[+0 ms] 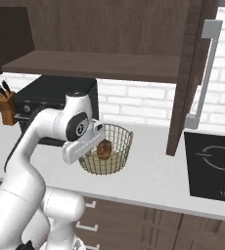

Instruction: Open the cabinet, pick up the bread from the cabinet and place it in the basket. Then move the basket to the dining counter.

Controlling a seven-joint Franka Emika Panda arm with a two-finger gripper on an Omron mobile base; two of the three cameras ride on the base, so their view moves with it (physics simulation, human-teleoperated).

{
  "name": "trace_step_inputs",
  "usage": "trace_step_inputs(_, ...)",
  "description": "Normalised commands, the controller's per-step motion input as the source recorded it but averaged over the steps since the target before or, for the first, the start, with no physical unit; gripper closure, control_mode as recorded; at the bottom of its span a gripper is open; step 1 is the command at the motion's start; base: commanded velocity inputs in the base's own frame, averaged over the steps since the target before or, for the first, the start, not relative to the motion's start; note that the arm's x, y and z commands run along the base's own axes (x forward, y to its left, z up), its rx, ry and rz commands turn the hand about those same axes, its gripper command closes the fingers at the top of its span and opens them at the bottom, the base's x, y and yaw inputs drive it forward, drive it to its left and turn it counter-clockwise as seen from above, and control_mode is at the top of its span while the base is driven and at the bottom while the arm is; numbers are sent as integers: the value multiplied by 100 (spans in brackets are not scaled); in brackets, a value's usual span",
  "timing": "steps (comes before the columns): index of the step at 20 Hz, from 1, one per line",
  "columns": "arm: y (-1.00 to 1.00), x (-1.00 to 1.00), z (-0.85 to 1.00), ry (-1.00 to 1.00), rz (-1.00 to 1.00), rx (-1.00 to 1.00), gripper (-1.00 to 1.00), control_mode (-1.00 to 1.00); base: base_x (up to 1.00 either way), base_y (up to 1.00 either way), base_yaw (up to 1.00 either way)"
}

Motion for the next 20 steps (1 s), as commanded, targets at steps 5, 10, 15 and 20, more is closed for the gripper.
trace_step_inputs(5, 24, -3, 15, 2, 5, 2, 100, -100, 0, 0, 0)
trace_step_inputs(10, 0, 0, 0, 0, 0, 0, 100, -100, 0, 0, 0)
trace_step_inputs(15, 0, 0, 0, 0, 0, 0, 100, -100, 0, 0, 0)
trace_step_inputs(20, 0, -31, 0, -1, 0, 0, 100, 100, -20, 0, 0)
